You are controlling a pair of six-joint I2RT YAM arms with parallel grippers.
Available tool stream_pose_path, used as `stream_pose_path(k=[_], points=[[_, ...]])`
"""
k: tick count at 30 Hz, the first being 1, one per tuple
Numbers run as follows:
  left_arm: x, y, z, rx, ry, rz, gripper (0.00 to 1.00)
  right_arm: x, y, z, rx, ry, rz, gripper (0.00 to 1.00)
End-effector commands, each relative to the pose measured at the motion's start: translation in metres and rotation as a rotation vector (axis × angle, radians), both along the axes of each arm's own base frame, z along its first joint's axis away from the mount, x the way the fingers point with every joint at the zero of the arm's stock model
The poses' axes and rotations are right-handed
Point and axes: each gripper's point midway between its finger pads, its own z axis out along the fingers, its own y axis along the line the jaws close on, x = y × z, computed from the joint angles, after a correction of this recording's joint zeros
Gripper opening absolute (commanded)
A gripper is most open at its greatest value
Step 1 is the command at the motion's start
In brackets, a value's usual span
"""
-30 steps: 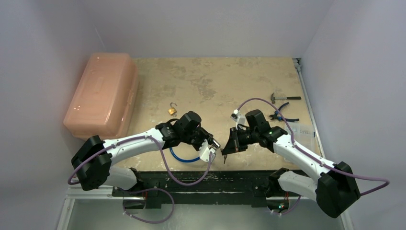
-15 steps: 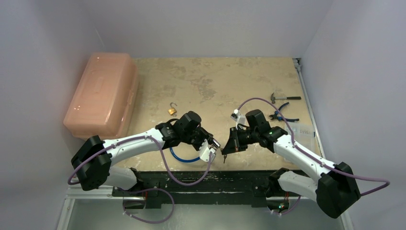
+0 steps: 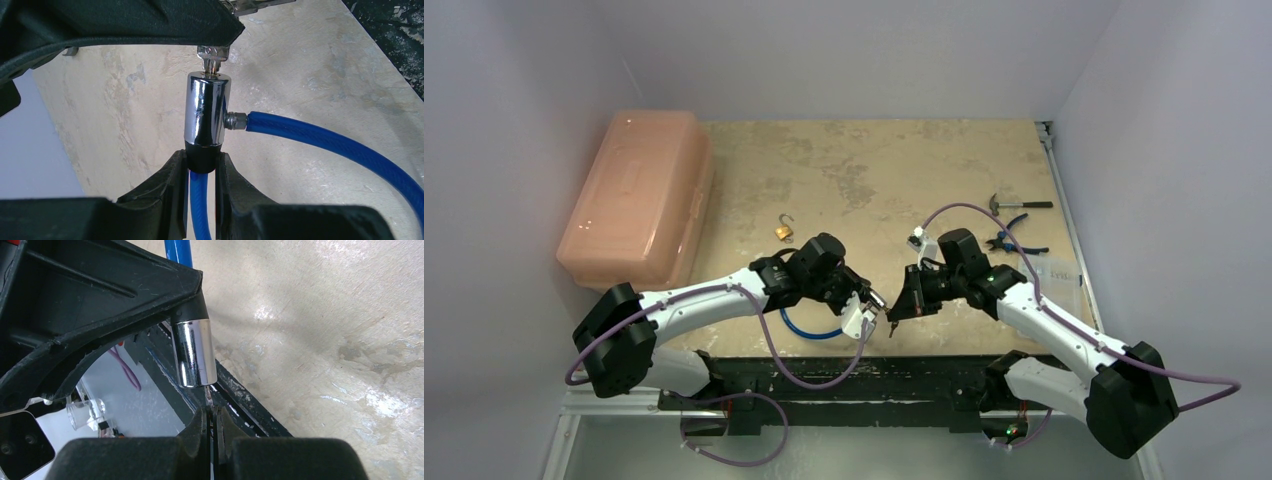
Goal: Unlock with the key
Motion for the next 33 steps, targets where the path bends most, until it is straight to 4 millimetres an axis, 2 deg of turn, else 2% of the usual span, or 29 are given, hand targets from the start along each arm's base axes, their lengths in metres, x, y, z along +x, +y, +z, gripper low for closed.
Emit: stream_pose_path(k=[1, 14, 18, 23, 29, 33], points=[[-0.018, -0.016, 0.021, -0.078, 0.023, -0.078, 0.00, 0.027, 0.009, 0.025, 0.052, -0.137, -0.038, 0.00], [-0.021, -0.018, 0.024, -0.092, 0.028, -0.090, 0.00, 0.029, 0.010, 0.025, 0.064, -0.146, -0.049, 0.00], [-0.026, -0.023, 0.032, -0.127, 0.045, -0.113, 0.00, 0.036, 0.013, 0.033, 0.091, -0.180, -0.070, 0.00], [-0.031, -0.025, 0.030, -0.126, 0.059, -0.126, 0.00, 0.047, 0.014, 0.035, 0.079, -0.220, -0.082, 0.00], [-0.034, -0.029, 0.031, -0.130, 0.053, -0.137, 0.00, 0.053, 0.023, 0.038, 0.110, -0.201, -0.076, 0.00], [-0.026, -0.027, 0.029, -0.130, 0.006, -0.100, 0.00, 0.048, 0.031, 0.049, 0.186, -0.182, -0.060, 0.00]])
